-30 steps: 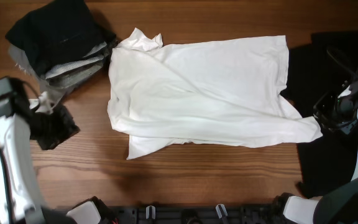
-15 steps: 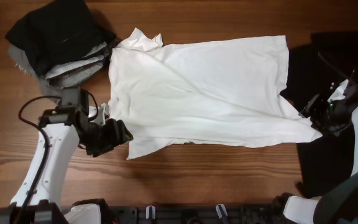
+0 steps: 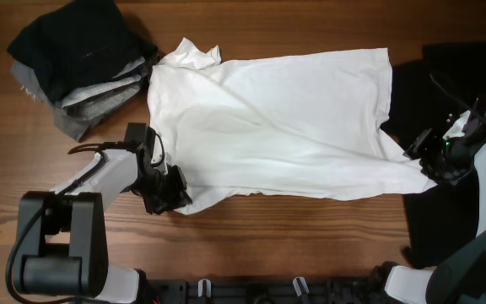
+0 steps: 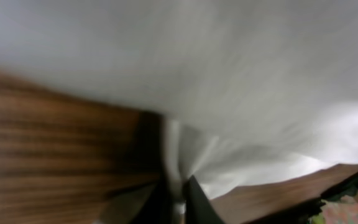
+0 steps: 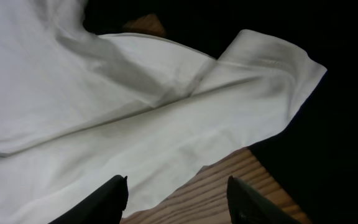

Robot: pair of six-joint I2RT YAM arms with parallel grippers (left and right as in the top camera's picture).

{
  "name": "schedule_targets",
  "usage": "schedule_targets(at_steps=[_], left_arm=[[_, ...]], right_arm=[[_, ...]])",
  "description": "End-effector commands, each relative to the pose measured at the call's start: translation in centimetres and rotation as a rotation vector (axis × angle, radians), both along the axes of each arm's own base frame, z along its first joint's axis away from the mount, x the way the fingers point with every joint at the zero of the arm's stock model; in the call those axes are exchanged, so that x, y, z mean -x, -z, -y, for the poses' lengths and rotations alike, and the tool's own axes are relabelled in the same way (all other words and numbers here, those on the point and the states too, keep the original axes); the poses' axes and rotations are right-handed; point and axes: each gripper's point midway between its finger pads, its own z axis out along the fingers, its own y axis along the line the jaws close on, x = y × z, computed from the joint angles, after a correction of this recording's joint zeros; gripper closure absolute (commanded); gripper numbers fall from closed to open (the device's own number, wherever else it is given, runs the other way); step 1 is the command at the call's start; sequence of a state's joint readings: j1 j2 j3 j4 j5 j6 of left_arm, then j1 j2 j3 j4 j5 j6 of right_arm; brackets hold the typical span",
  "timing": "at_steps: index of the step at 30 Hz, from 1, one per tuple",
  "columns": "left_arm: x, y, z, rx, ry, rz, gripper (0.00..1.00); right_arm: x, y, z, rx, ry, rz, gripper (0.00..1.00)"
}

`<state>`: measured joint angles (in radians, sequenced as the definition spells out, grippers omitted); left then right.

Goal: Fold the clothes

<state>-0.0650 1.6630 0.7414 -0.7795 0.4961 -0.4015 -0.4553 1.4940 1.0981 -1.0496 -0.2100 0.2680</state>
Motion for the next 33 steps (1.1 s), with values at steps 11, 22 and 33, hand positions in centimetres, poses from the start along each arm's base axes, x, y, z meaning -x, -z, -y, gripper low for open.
schedule_targets(at_steps=[11, 22, 33], left_arm=[[-0.5, -14.3, -9.6, -0.16, -0.17, 0.204, 0.96], [5.4, -18.0, -9.6, -0.23, -0.264, 0.206, 0.96], [2.4, -18.1, -10.9, -0.267, -0.288, 0.315, 0.43]], right_arm=[[0.3, 0.5, -0.3, -0.024, -0.002, -0.016, 0.42], [1.4, 0.8, 0.6, 0.034, 0.006, -0.071, 0.35], [1.1, 1.5, 0.7, 0.023, 0.032, -0.086, 0.26]])
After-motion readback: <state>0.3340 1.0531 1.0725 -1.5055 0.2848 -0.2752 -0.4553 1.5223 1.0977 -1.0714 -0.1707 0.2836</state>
